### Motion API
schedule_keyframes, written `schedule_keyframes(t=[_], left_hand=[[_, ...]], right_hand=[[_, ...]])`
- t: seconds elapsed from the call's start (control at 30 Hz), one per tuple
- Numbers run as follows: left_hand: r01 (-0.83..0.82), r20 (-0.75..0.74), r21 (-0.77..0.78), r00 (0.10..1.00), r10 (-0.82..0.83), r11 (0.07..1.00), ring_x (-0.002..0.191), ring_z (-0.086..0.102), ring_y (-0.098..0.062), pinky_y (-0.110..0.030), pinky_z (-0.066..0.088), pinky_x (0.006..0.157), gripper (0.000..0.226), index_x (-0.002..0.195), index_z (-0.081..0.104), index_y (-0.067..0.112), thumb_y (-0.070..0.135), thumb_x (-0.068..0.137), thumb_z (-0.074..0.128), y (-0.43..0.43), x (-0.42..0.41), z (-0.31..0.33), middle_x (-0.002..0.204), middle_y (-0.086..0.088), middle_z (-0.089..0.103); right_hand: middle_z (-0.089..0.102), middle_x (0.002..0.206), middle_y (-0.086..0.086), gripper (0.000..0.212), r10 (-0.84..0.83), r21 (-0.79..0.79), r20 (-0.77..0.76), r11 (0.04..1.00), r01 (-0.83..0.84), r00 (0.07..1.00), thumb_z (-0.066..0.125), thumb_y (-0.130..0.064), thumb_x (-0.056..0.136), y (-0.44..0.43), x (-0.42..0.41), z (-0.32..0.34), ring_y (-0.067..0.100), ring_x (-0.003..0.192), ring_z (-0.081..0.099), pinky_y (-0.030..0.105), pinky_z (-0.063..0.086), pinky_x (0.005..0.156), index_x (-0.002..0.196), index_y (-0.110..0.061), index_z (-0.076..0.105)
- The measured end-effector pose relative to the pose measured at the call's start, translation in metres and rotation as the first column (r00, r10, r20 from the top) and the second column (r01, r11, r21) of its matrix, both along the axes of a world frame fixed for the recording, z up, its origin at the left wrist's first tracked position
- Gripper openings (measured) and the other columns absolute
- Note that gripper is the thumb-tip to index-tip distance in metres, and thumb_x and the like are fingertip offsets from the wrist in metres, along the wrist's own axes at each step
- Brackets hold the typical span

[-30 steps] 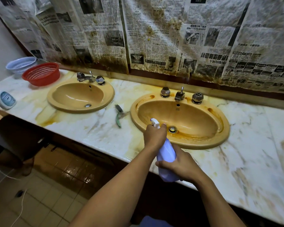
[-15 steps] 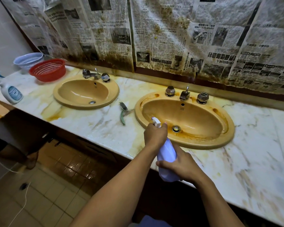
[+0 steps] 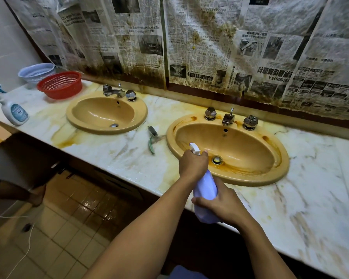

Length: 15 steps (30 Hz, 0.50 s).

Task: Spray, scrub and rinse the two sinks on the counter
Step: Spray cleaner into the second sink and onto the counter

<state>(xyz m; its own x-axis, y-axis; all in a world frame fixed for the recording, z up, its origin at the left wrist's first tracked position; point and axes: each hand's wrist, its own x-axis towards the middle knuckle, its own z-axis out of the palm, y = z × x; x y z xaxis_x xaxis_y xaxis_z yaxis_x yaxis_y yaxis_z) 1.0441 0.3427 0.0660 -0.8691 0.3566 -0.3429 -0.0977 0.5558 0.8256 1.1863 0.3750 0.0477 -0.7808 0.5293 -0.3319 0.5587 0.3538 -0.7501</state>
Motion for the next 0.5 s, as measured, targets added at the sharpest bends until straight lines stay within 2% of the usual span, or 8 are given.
schedule_keyframes(t=[0.1, 0.2, 0.3, 0.37, 0.5], left_hand=[[0.031, 0.003, 0.051, 0.999, -0.032, 0.998, 0.108, 0.06, -0.029, -0.033, 0.041, 0.079, 0.051, 0.124, 0.057, 0.008, 0.051, 0.098, 0.059, -0.001, 0.002, -0.002, 0.115, -0.005, 0.065], [0.054, 0.05, 0.061, 0.997, -0.058, 0.997, 0.109, 0.059, -0.026, -0.032, 0.041, 0.08, 0.057, 0.13, 0.053, 0.005, 0.052, 0.098, 0.06, -0.002, 0.003, -0.006, 0.119, -0.006, 0.062], [0.034, 0.036, -0.023, 0.999, -0.033, 0.999, 0.114, 0.061, -0.031, -0.034, 0.043, 0.083, 0.054, 0.126, 0.058, 0.004, 0.051, 0.098, 0.059, -0.003, 0.003, -0.012, 0.121, -0.01, 0.067], [0.032, 0.024, -0.085, 0.999, -0.03, 0.996, 0.113, 0.062, -0.033, -0.036, 0.045, 0.085, 0.049, 0.12, 0.062, 0.005, 0.049, 0.099, 0.056, -0.004, 0.004, -0.015, 0.118, -0.013, 0.07], [0.02, 0.044, -0.031, 0.999, -0.018, 0.999, 0.111, 0.062, -0.032, -0.034, 0.042, 0.079, 0.049, 0.12, 0.061, 0.006, 0.05, 0.098, 0.059, -0.002, 0.009, -0.019, 0.117, -0.011, 0.068]], right_hand=[[0.066, 0.127, -0.008, 0.088, -0.013, -0.002, -0.008, 1.0, 0.013, 1.0, 0.077, -0.069, 0.062, 0.004, 0.001, -0.003, 0.017, 0.106, 0.062, 0.037, 0.053, 0.087, 0.14, -0.041, 0.048], [0.068, 0.118, -0.009, 0.078, -0.01, -0.029, 0.006, 1.0, 0.011, 1.0, 0.079, -0.067, 0.062, 0.01, 0.003, -0.005, 0.013, 0.1, 0.064, 0.038, 0.057, 0.082, 0.131, -0.043, 0.052], [0.067, 0.105, -0.012, 0.065, 0.025, -0.044, 0.053, 0.999, -0.023, 0.998, 0.08, -0.067, 0.063, 0.011, 0.005, -0.007, 0.01, 0.09, 0.065, 0.037, 0.059, 0.072, 0.115, -0.038, 0.055], [0.066, 0.104, -0.012, 0.061, 0.05, -0.019, 0.077, 0.999, -0.048, 0.996, 0.081, -0.066, 0.066, 0.009, 0.006, -0.011, 0.008, 0.09, 0.063, 0.034, 0.055, 0.073, 0.112, -0.037, 0.054], [0.065, 0.105, -0.011, 0.062, 0.045, 0.03, 0.087, 0.998, -0.047, 0.995, 0.078, -0.068, 0.07, 0.007, 0.007, -0.016, 0.008, 0.092, 0.061, 0.03, 0.048, 0.071, 0.114, -0.036, 0.05]])
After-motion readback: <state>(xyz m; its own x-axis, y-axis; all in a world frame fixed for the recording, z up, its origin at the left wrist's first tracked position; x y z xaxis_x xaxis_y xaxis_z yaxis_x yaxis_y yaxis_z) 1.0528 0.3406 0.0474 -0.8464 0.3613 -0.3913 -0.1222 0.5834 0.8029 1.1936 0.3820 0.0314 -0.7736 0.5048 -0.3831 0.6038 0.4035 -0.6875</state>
